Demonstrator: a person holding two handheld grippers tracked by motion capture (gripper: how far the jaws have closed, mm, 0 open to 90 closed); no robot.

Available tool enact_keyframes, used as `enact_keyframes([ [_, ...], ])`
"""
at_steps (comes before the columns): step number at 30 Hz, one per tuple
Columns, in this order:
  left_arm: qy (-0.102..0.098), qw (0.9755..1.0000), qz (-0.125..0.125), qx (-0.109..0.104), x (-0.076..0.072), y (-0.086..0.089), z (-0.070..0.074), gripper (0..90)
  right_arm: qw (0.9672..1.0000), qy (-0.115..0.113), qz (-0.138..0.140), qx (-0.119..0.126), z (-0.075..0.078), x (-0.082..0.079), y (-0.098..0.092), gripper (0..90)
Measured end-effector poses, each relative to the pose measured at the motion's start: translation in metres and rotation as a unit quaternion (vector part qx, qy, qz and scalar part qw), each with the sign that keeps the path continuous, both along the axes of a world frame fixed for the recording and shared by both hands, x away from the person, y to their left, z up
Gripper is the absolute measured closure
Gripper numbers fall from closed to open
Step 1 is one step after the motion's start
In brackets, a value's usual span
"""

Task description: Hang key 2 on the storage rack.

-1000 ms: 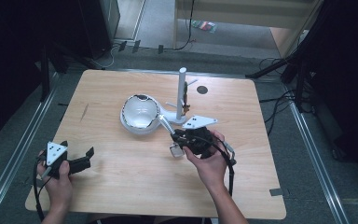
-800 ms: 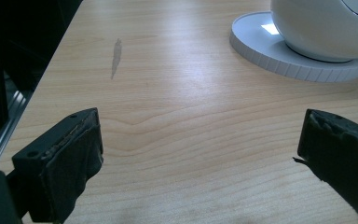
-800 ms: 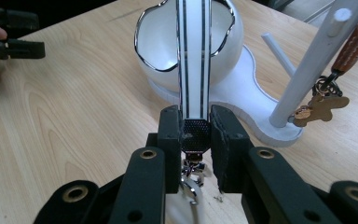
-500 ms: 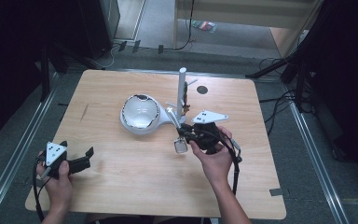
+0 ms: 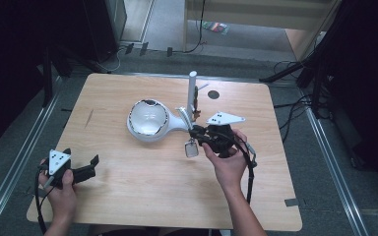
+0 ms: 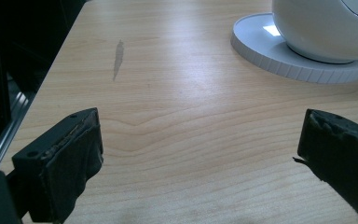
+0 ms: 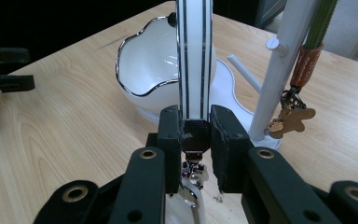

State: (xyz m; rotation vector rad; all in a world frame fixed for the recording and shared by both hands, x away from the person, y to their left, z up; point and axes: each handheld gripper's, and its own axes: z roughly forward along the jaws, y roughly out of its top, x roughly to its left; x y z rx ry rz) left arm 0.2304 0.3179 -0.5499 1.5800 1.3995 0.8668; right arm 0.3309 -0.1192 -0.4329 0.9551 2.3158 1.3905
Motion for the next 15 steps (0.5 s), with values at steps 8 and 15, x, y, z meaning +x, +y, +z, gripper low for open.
enact_keyframes([
  [8, -0.002, 1.0000, 0.000, 0.000, 0.000, 0.000, 0.000, 0.2, 0.9999, 0.005, -0.013, 0.009, -0.001, 0.007, -0.009, 75.7],
  [15, -0.003, 1.0000, 0.001, 0.000, 0.000, 0.000, 0.000, 0.2, 0.9995, 0.013, -0.018, 0.024, -0.002, 0.014, -0.017, 75.8],
])
